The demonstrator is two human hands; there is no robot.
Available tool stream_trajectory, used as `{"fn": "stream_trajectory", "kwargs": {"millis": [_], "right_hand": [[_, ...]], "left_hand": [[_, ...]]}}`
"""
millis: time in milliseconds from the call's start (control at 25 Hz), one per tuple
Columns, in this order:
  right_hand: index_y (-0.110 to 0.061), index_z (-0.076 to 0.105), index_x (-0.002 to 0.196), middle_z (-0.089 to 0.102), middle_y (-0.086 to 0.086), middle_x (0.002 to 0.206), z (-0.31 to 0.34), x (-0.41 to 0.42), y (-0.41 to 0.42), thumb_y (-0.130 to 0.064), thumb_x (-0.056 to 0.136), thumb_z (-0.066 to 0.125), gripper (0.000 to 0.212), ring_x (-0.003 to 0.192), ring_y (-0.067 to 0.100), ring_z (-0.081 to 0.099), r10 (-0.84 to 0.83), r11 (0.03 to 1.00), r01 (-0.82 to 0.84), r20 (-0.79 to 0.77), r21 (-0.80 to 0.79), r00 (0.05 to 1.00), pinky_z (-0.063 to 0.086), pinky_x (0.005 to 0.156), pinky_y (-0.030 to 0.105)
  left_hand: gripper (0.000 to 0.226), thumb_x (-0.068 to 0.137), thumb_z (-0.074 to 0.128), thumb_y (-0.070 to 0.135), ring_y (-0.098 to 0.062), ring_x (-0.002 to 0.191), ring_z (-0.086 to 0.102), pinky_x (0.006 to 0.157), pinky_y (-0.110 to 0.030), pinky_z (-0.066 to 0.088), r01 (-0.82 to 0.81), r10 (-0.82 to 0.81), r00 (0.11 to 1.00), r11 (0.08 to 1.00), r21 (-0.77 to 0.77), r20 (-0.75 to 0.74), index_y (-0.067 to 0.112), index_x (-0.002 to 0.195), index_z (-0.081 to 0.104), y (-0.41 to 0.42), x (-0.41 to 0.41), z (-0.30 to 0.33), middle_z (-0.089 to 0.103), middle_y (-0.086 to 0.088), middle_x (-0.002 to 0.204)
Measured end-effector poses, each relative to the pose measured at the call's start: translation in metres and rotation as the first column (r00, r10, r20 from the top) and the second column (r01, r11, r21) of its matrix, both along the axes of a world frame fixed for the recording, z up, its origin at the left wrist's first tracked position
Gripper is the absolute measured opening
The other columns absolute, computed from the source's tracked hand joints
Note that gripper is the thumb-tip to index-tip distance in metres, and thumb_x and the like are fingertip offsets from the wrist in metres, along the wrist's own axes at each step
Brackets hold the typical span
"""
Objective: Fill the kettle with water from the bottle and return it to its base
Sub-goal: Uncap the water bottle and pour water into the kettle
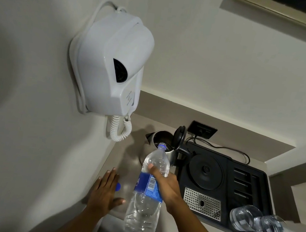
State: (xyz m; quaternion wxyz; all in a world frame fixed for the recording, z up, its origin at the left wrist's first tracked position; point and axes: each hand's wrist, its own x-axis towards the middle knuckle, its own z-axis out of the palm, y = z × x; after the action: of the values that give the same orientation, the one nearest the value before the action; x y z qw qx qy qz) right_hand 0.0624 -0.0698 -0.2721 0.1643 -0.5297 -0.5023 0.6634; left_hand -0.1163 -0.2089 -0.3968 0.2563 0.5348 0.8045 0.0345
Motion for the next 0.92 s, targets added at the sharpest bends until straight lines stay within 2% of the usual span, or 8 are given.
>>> {"fn": "stream_trajectory", "kwargs": {"millis": [40,160,280,360,480,520,720,920], "right_hand": [[-0.021,0.074,0.101,0.083,-0.002,0.083,0.000,0.001,0.000,-0.061,0.069,0.081,0.051,0.077,0.015,0.080,0.008,1.000,-0.008,0.001,-0.012,1.000,0.060,0.069,0.030],[-0.017,0.073,0.104,0.083,0.004,0.086,0.000,0.001,-0.002,-0.058,0.074,0.080,0.051,0.080,0.020,0.081,0.007,0.997,-0.008,-0.015,-0.073,1.000,0.063,0.077,0.037],[-0.013,0.073,0.108,0.083,0.010,0.092,0.004,0.000,-0.001,-0.056,0.077,0.078,0.053,0.087,0.027,0.080,-0.013,0.990,0.006,-0.049,-0.144,0.999,0.062,0.089,0.046],[-0.011,0.072,0.110,0.082,0.013,0.096,0.008,0.000,0.000,-0.058,0.074,0.079,0.060,0.090,0.029,0.080,-0.023,0.987,0.012,-0.068,-0.163,0.997,0.061,0.093,0.049],[-0.012,0.072,0.109,0.082,0.011,0.094,0.009,0.001,0.000,-0.060,0.066,0.079,0.065,0.089,0.028,0.080,-0.029,0.988,0.018,-0.070,-0.153,0.997,0.062,0.091,0.046],[-0.013,0.072,0.108,0.083,0.011,0.094,0.008,0.001,-0.001,-0.060,0.067,0.079,0.063,0.088,0.028,0.080,-0.024,0.989,0.013,-0.070,-0.150,0.997,0.063,0.088,0.045],[-0.011,0.072,0.110,0.082,0.013,0.096,0.009,0.001,-0.003,-0.053,0.079,0.077,0.052,0.089,0.029,0.080,-0.024,0.987,0.010,-0.085,-0.160,0.996,0.064,0.085,0.043],[-0.012,0.071,0.111,0.082,0.013,0.096,0.010,-0.001,-0.004,-0.054,0.080,0.076,0.052,0.089,0.029,0.080,-0.014,0.987,0.001,-0.077,-0.162,0.997,0.063,0.086,0.044]], "left_hand": [[0.102,0.079,0.003,0.079,-0.040,0.131,0.039,0.114,-0.034,-0.003,0.004,-0.004,1.000,1.000,0.005,-0.003,0.004,0.139,0.037,0.000,0.000,0.000,0.036,-0.021,0.146],[0.106,0.074,0.010,0.084,-0.037,0.137,0.032,0.112,-0.047,0.022,0.015,-0.014,1.000,1.000,0.010,-0.020,0.006,0.142,0.033,0.004,-0.002,-0.004,0.029,-0.017,0.151],[0.106,0.071,0.025,0.082,-0.028,0.146,0.005,0.115,-0.042,0.011,0.002,-0.004,0.997,1.000,-0.025,-0.076,0.012,0.149,0.008,0.005,-0.005,-0.008,0.001,-0.009,0.159],[0.104,0.074,0.030,0.080,-0.023,0.146,-0.004,0.116,-0.039,0.006,0.007,-0.011,0.992,0.999,-0.035,-0.123,0.015,0.149,-0.001,0.005,-0.007,-0.012,-0.007,-0.007,0.160],[0.124,0.054,-0.003,0.094,-0.023,0.146,-0.006,0.116,-0.039,0.004,0.019,-0.023,0.993,0.999,-0.032,-0.113,0.014,0.148,-0.003,0.007,-0.005,-0.013,-0.016,-0.007,0.154],[0.128,0.050,-0.005,0.094,-0.023,0.146,-0.006,0.116,-0.039,0.003,0.014,-0.016,0.994,1.000,-0.026,-0.106,0.013,0.148,-0.004,0.007,-0.005,-0.014,-0.016,-0.006,0.154],[0.122,0.054,0.004,0.091,-0.023,0.146,-0.005,0.116,-0.038,0.004,-0.005,0.004,0.995,1.000,-0.009,-0.102,0.015,0.148,-0.004,0.009,-0.005,-0.013,-0.019,-0.004,0.153],[0.128,0.050,-0.009,0.094,-0.024,0.146,-0.005,0.116,-0.040,0.002,-0.003,0.002,0.996,1.000,-0.014,-0.089,0.009,0.146,-0.007,0.009,-0.005,-0.013,-0.010,-0.009,0.158]]}}
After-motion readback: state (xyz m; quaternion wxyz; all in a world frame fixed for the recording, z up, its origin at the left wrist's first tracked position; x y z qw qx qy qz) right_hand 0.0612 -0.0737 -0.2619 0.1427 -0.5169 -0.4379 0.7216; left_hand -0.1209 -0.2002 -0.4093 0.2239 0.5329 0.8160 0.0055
